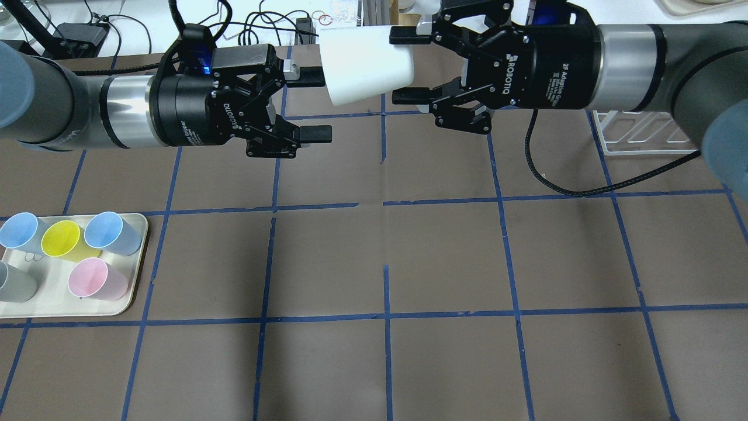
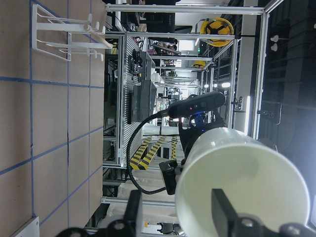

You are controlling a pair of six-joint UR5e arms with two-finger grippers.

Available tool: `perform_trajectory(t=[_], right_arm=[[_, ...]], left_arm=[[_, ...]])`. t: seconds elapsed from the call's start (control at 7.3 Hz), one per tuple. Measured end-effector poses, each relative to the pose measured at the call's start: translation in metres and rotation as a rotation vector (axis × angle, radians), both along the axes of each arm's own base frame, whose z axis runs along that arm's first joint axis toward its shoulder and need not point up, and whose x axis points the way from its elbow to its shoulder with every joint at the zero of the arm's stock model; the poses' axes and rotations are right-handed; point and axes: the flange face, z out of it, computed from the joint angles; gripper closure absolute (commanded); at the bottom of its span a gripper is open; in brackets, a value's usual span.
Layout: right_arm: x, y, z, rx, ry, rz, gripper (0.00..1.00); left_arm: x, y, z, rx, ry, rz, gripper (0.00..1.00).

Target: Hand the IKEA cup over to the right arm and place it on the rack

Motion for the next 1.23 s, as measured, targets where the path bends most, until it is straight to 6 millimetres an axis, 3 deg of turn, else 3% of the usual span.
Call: perform_trajectory(t=[0.55,0.96,1.23], right_arm=[[-0.068,-0.016,0.000,-0.001,0.068,-0.122,1.00],[-0.097,-0.013,-0.001,-0.004,0.409,-0.052,1.00],[-0.116,-0.011,0.004,-0.052,0.722,0.017,1.00]], left_arm=[[0.005,0.001,0.010,-0.029,-0.020,-0.015,0.02],[0.012,0.000,0.005,-0.081,-0.163,-0.172,0.00],[0.024,-0.009,-0.001,-0.112,-0.404,-0.288,0.00]])
